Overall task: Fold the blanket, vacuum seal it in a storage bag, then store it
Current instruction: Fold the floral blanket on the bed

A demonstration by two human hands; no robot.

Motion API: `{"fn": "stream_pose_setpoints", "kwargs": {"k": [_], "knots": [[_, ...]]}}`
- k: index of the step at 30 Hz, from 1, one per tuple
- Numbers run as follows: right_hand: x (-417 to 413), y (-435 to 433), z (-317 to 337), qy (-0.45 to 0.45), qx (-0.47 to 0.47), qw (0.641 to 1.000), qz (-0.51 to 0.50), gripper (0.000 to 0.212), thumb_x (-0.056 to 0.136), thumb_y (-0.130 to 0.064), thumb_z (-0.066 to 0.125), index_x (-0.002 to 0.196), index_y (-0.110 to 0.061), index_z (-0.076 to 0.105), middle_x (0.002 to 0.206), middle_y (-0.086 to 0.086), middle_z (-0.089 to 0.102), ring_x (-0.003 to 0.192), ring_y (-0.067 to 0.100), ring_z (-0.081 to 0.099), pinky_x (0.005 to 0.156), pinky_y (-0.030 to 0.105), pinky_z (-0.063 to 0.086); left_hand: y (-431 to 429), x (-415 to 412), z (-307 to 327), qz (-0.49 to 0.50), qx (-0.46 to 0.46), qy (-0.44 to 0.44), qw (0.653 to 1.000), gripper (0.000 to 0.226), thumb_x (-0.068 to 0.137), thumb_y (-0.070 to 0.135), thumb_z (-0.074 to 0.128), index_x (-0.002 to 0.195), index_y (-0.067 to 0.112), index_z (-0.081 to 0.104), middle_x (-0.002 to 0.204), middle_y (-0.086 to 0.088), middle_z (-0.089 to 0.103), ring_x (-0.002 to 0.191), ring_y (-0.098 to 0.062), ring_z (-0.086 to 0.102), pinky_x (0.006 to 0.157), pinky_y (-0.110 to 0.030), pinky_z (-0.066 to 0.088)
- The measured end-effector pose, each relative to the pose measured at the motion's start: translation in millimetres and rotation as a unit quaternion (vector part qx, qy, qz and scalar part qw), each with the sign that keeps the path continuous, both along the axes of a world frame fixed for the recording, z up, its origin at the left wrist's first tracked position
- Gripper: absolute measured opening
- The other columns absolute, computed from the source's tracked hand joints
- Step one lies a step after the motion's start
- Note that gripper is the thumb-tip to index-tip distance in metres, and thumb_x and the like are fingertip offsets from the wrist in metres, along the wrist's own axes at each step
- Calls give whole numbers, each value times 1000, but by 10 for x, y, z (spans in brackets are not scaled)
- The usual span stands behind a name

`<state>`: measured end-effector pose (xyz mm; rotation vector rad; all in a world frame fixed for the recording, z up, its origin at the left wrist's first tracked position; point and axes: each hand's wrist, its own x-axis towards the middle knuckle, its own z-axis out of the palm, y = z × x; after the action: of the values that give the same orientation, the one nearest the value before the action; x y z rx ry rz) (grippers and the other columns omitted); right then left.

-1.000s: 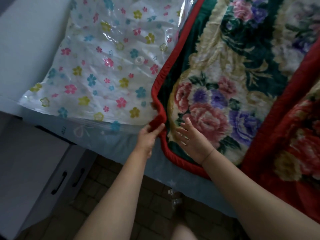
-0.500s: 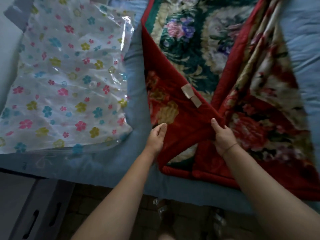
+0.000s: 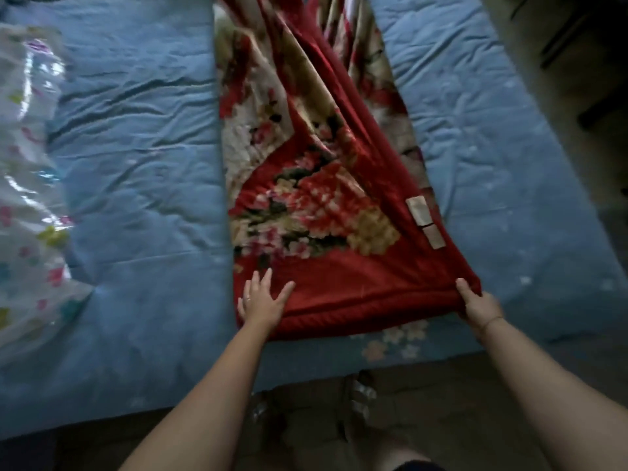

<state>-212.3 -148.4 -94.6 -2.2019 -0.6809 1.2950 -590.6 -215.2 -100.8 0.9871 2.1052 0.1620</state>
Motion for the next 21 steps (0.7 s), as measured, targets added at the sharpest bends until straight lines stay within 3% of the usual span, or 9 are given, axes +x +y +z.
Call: {"fn": "stream_pose_setpoints", "kwargs": {"k": [3, 7, 11, 16, 21], "knots": [[52, -1, -238, -60, -25, 994, 86, 41, 87, -33, 66, 109, 1, 66, 100, 13, 65, 93, 29, 60, 90, 46, 49, -141, 127, -85, -14, -39, 68, 997, 82, 89, 66, 47, 154, 32, 13, 164, -2, 0, 151, -22, 0, 120, -45, 3], [-81, 110, -160, -133, -15, 986, 104, 44, 82, -30, 73, 113, 0, 63, 108, 13, 65, 104, 33, 60, 91, 40, 45, -236, 66, -124, 77, -28, 106, 991, 90, 86, 62, 56, 155, 26, 12, 164, -8, 3, 150, -28, 6, 119, -49, 6], [-43, 224, -207, -185, -13, 972, 147, 55, 83, -41, 69, 121, -3, 61, 122, 17, 63, 114, 36, 57, 94, 40, 44, -207, -123, -217, 190, 21, 13, 981, 90, 89, 44, 64, 155, 12, 13, 159, -19, 20, 145, -35, 24, 118, -44, 20], [272, 153, -362, -199, -29, 967, 154, 35, 85, -40, 65, 96, -8, 71, 97, 21, 67, 91, 39, 62, 81, 44, 52, -176, -266, -313, 255, 38, -73, 963, 72, 86, 34, 71, 143, 5, 39, 143, -17, 49, 130, -32, 48, 112, -43, 37], [143, 314, -419, -186, -100, 969, 129, 40, 88, -34, 65, 105, 2, 66, 108, 25, 64, 103, 41, 58, 88, 42, 44, -191, -293, -383, 321, 26, -113, 940, 60, 82, 35, 77, 129, 5, 54, 125, -14, 62, 113, -31, 60, 100, -44, 48]]}}
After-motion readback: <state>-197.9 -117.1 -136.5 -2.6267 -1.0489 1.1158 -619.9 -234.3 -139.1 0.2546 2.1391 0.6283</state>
